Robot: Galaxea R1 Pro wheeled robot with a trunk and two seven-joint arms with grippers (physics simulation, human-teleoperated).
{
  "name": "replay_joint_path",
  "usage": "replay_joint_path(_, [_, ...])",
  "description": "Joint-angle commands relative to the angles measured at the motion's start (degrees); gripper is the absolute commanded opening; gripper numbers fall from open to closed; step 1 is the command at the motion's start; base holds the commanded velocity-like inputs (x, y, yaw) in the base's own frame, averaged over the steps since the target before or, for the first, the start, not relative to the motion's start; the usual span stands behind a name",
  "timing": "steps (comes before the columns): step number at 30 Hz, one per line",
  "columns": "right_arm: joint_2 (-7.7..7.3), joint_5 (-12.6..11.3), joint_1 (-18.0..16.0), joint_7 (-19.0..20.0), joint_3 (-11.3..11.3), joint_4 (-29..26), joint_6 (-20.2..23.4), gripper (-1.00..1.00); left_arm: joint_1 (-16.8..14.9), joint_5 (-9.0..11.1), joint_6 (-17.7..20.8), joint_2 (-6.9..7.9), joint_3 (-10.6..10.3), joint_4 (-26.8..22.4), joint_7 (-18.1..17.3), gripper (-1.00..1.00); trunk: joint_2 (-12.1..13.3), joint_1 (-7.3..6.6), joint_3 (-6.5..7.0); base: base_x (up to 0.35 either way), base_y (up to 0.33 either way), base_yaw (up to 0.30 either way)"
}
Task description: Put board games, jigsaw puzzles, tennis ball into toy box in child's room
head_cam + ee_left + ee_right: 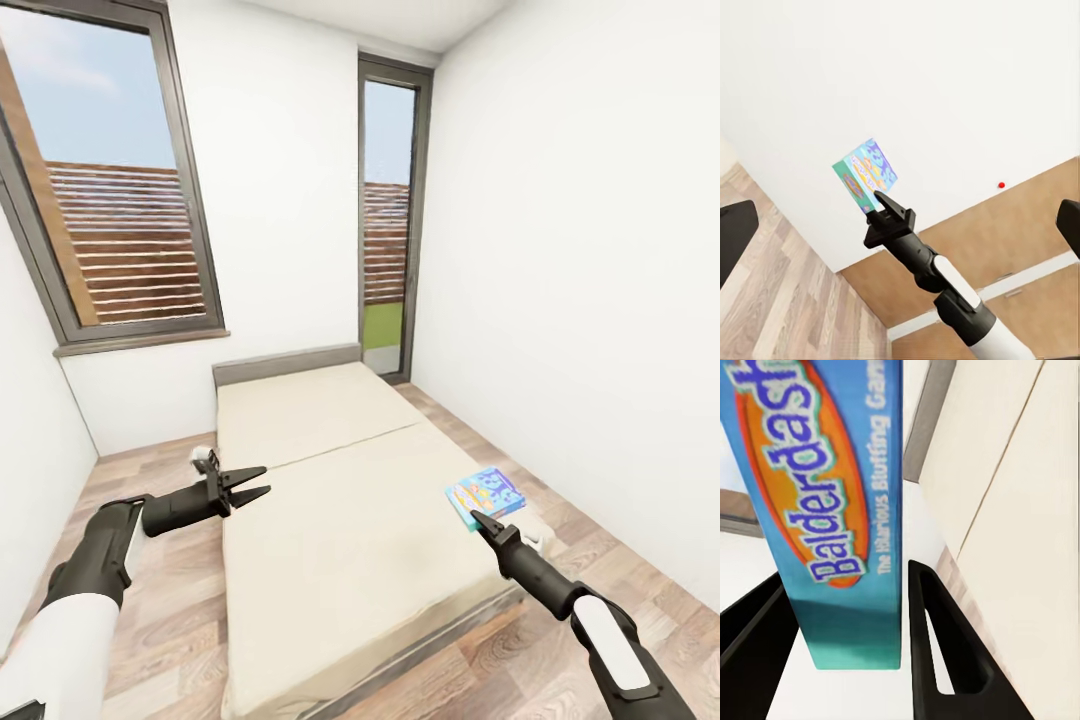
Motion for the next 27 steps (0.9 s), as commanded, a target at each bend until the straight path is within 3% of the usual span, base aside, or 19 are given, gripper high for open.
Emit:
replay_joint_path(1, [0.04, -0.4, -0.1, 0.0, -0.1, 0.0, 0.5, -1.00, 0.0, -0.6, 0.6, -0.04, 0.2, -0.1, -0.5, 1.00, 0.3, -0.21, 0.17, 0.000, 0.000, -0.192])
replay_joint_path(22, [0.07, -0.5, -0.1, 0.3, -0.2, 0.0, 0.5, -1.00, 0.0, -0.6, 0.6, -0.01, 0.2, -0.1, -0.5, 1.00, 8.8, -4.82, 4.90, 0.000, 0.000, -0.143])
replay_joint_path(27, [0.07, -0.4, -0.1, 2.9, -0.2, 0.0, 0.4, -1.00, 0.0, -0.6, 0.5, -0.06, 0.1, -0.1, -0.5, 1.00, 10.8, -5.92, 5.80, 0.000, 0.000, -0.256])
